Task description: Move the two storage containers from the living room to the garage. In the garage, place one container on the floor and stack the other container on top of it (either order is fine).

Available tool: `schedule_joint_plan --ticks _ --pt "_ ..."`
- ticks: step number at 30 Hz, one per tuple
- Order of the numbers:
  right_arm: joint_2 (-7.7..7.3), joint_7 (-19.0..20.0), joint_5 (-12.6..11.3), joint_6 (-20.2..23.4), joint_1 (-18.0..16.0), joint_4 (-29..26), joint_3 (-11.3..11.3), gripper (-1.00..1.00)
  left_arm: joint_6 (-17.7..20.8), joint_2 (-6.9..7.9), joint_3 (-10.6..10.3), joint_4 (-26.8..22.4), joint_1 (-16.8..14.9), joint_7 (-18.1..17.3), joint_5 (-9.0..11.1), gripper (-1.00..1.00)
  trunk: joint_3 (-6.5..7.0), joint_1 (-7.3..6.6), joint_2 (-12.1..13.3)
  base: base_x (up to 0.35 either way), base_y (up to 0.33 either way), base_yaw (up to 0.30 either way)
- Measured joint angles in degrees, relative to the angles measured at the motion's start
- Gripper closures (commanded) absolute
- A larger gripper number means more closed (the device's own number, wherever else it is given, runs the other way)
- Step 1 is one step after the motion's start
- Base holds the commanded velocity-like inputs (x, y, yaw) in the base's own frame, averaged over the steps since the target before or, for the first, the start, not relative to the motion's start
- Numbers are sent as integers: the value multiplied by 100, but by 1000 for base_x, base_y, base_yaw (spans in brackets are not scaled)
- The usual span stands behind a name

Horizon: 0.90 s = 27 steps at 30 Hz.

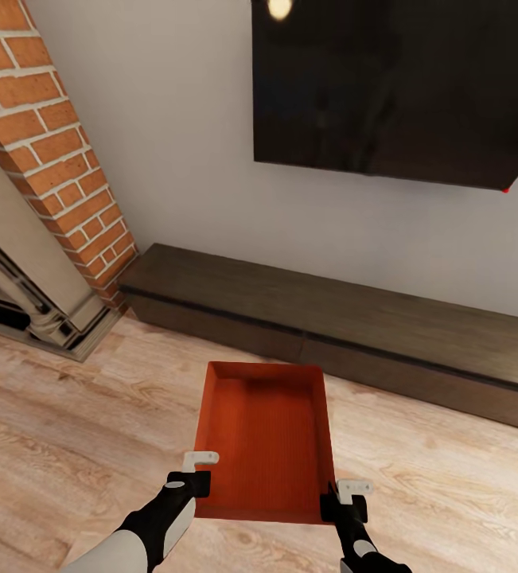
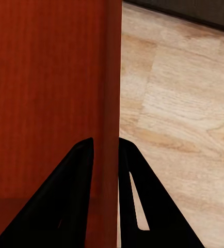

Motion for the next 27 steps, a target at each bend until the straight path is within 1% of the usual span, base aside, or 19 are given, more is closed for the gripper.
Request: schedule_joint_plan --ticks 27 --pt "-5 2 12 33 1 -25 5 100 0 -1 21 6 0 -4 -9 100 247 0 0 0 0 0"
